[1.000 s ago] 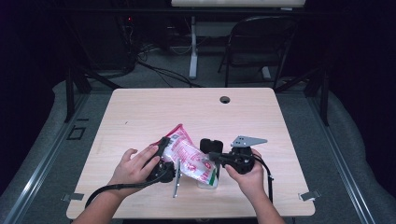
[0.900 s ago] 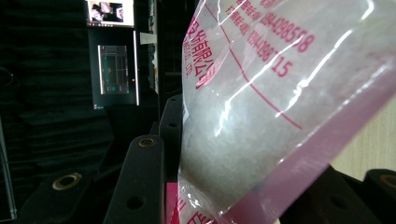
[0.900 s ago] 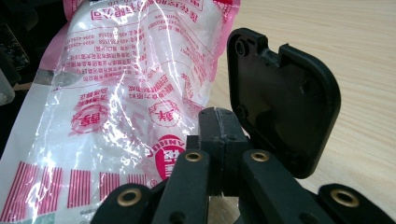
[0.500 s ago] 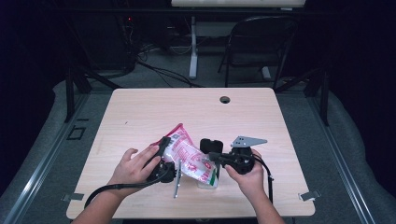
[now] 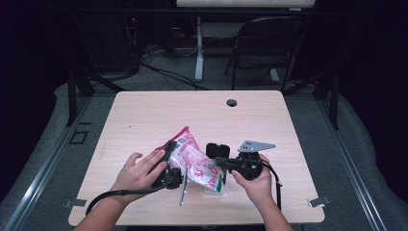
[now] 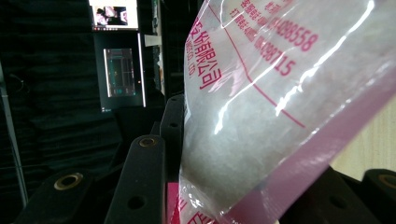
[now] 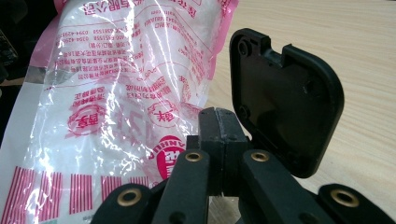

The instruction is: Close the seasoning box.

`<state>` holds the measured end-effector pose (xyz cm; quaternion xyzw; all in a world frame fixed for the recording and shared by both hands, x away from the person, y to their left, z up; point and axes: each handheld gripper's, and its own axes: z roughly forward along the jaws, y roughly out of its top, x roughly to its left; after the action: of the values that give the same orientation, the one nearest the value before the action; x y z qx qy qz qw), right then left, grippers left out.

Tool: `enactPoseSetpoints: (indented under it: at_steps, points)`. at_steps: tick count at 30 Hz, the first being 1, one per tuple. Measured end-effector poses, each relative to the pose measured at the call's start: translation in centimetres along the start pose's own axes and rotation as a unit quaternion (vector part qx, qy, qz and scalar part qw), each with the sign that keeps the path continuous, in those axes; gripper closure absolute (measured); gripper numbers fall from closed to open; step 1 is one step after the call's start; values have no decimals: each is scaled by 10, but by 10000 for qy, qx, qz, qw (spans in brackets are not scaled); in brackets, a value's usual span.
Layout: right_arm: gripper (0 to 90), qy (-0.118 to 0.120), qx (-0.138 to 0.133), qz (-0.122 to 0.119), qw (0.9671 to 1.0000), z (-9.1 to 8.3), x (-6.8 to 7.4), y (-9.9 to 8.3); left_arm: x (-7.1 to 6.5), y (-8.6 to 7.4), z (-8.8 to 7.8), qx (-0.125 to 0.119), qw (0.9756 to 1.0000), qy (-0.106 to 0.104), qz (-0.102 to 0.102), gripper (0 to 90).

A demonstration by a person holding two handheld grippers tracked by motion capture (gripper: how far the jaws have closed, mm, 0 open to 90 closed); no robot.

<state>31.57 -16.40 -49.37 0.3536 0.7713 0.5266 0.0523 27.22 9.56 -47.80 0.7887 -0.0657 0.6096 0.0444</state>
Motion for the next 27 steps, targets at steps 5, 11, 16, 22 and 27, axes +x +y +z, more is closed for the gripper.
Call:
enactPoseSetpoints:
  at_steps: [5,11,16,22,27]
  points:
    - [900,5,-12,8,10000,0,0,0,1,0,-1,-15,10000,29,20,669]
    - [900,3,-5,5,10000,0,0,0,1,1,-1,-18,10000,23,11,671]
    - [900,-14,-3,5,10000,0,-1,0,2,2,-1,-42,10000,52,70,674]
    - [900,-15,-8,14,10000,0,-1,0,2,2,-1,-52,9999,75,63,677]
    - [900,-28,5,0,10000,0,-1,0,2,2,-1,-44,10000,48,62,680]
